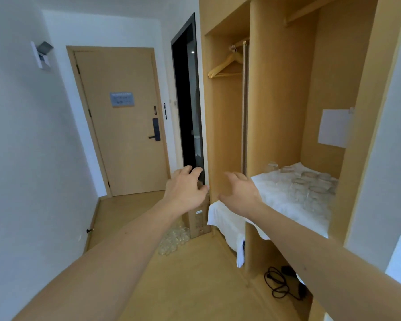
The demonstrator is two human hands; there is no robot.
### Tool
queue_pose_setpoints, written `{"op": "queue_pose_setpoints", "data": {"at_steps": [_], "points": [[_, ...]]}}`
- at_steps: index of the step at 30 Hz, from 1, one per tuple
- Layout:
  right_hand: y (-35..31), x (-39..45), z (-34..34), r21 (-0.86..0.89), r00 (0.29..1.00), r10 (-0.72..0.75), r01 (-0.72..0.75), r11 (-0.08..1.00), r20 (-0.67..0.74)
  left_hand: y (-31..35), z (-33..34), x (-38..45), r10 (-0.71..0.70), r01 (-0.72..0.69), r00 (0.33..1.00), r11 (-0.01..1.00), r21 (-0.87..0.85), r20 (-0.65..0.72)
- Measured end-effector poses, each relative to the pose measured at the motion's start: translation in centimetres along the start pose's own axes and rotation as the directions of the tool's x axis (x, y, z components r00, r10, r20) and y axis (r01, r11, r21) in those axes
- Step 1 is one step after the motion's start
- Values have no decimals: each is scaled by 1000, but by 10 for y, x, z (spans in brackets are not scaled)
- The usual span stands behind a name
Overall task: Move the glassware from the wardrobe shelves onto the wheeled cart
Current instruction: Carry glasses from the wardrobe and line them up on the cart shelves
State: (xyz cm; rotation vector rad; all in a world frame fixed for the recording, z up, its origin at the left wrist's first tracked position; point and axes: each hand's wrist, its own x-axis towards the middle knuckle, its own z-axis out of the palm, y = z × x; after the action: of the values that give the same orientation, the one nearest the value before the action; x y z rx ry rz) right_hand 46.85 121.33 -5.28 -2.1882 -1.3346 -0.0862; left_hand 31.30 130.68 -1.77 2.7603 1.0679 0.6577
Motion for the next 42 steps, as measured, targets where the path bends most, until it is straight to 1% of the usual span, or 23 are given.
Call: {"op": "queue_pose_setpoints", "data": {"at_steps": [4, 8, 16, 21, 24, 28, 32, 35, 39, 42], "points": [[-12, 24, 24, -12, 997, 75, -75, 997, -32, -31, 5, 30, 54, -54, 998, 997, -53, 13], [-14, 41, 42, -34, 990, 129, -131, 991, -55, -55, 16, 59, 101, -98, 993, 993, -71, 53], [11, 78, 52, -73, 969, 240, -245, 967, -62, -57, 54, 125, 195, -185, 978, 975, -123, 78], [52, 118, 54, -81, 957, 280, -286, 955, -78, -37, 88, 177, 244, -232, 967, 964, -129, 78], [85, 143, 54, -49, 946, 309, -315, 948, -102, -19, 113, 211, 275, -264, 958, 956, -124, 84], [132, 175, 47, -32, 927, 362, -366, 930, -103, 14, 144, 258, 329, -314, 936, 941, -125, 129], [175, 205, 33, -34, 912, 388, -396, 918, -128, 51, 169, 302, 375, -359, 918, 924, -135, 131], [201, 219, 27, -47, 904, 405, -414, 909, -134, 73, 187, 327, 408, -385, 900, 909, -160, 151], [234, 234, 23, -50, 886, 441, -451, 891, -145, 97, 211, 355, 441, -417, 885, 893, -173, 146], [254, 242, 23, -46, 863, 483, -494, 868, -146, 109, 227, 370, 468, -438, 866, 880, -182, 178]]}}
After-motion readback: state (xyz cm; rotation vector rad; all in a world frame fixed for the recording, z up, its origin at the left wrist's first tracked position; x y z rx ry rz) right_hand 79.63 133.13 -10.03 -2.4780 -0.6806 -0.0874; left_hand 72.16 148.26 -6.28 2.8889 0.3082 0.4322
